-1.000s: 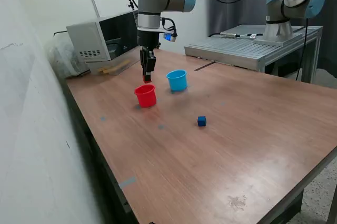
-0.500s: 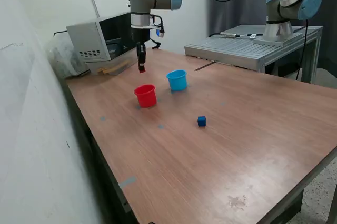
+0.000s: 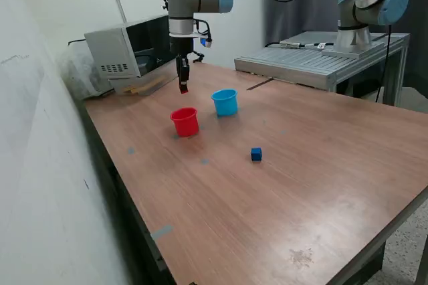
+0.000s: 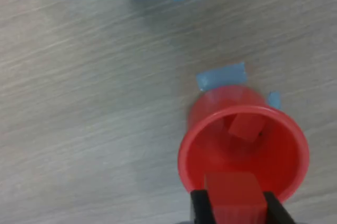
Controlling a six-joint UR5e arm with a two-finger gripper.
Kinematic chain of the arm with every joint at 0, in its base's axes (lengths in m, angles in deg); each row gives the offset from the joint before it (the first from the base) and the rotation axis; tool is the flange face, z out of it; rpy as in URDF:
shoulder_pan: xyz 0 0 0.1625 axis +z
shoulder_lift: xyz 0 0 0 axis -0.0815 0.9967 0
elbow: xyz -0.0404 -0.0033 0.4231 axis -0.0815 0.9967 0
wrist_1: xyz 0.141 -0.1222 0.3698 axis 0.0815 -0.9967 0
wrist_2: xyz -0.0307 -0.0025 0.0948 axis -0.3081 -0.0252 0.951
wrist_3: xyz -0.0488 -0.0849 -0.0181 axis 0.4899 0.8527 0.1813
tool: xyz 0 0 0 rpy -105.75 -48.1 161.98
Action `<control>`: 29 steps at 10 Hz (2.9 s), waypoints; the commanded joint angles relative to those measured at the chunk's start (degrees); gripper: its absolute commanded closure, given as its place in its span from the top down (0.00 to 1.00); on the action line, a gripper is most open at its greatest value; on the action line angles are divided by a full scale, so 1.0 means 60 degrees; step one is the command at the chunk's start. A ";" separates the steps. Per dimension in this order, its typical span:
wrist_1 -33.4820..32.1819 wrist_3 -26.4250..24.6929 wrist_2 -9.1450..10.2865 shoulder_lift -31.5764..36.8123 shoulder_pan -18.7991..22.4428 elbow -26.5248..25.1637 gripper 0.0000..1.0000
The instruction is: Place red objects in the red bin, and blue objects in the blue bin.
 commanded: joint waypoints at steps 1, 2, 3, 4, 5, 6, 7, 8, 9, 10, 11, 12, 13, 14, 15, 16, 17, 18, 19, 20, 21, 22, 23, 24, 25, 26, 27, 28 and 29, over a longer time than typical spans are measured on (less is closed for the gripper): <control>-0.0065 0.0021 0.0006 0.0018 0.0040 0.0011 0.00; -0.0080 0.0006 0.0020 0.0018 0.0040 0.0025 0.00; -0.0080 -0.0009 0.0035 -0.0011 0.0054 0.0040 0.00; -0.0080 -0.0009 0.0035 -0.0026 0.0055 0.0040 0.00; -0.0094 -0.0009 0.0050 -0.0055 0.0127 0.0040 0.00; -0.0109 -0.0009 0.0050 -0.0070 0.0186 0.0040 0.00; -0.0196 -0.0023 0.0166 -0.0084 0.0244 0.0040 0.00; -0.0284 -0.0023 0.0283 -0.0084 0.0245 0.0055 0.00; -0.0285 -0.0023 0.0284 -0.0084 0.0260 0.0040 0.00; -0.0299 -0.0023 0.0284 -0.0084 0.0260 0.0011 0.00; -0.0300 -0.0023 0.0299 -0.0084 0.0260 0.0011 0.00; -0.0300 -0.0023 0.0299 -0.0084 0.0260 -0.0004 0.00; -0.0300 -0.0023 0.0299 -0.0084 0.0260 -0.0004 0.00; -0.0314 -0.0023 0.0299 -0.0084 0.0260 -0.0004 1.00; -0.0314 -0.0023 0.0299 -0.0099 0.0260 -0.0004 1.00; -0.0314 -0.0023 0.0299 -0.0099 0.0260 -0.0004 1.00; -0.0314 -0.0023 0.0299 -0.0099 0.0260 -0.0004 1.00; -0.0314 -0.0023 0.0299 -0.0099 0.0260 0.0011 1.00; -0.0300 -0.0023 0.0299 -0.0085 0.0260 0.0011 1.00; -0.0227 -0.0009 0.0284 -0.0041 0.0260 -0.0004 1.00; -0.0139 -0.0009 0.0255 0.0264 0.0274 -0.0062 1.00; 0.0253 -0.0009 0.0255 0.0731 0.0651 -0.0382 1.00; 0.0417 -0.0009 0.0269 0.1214 0.1061 -0.0675 1.00; 0.0621 -0.0052 0.0269 0.1640 0.1587 -0.0881 1.00; 0.0899 -0.0096 0.0284 0.1862 0.2144 -0.0912 1.00; 0.0989 -0.0358 0.0284 0.1907 0.2570 -0.0912 1.00; 0.1018 -0.0882 0.0284 0.1908 0.2835 -0.0912 1.00; 0.1019 -0.1439 0.0284 0.1908 0.3055 -0.0898 1.00; 0.1004 -0.2082 0.0284 0.1908 0.3377 -0.0897 1.00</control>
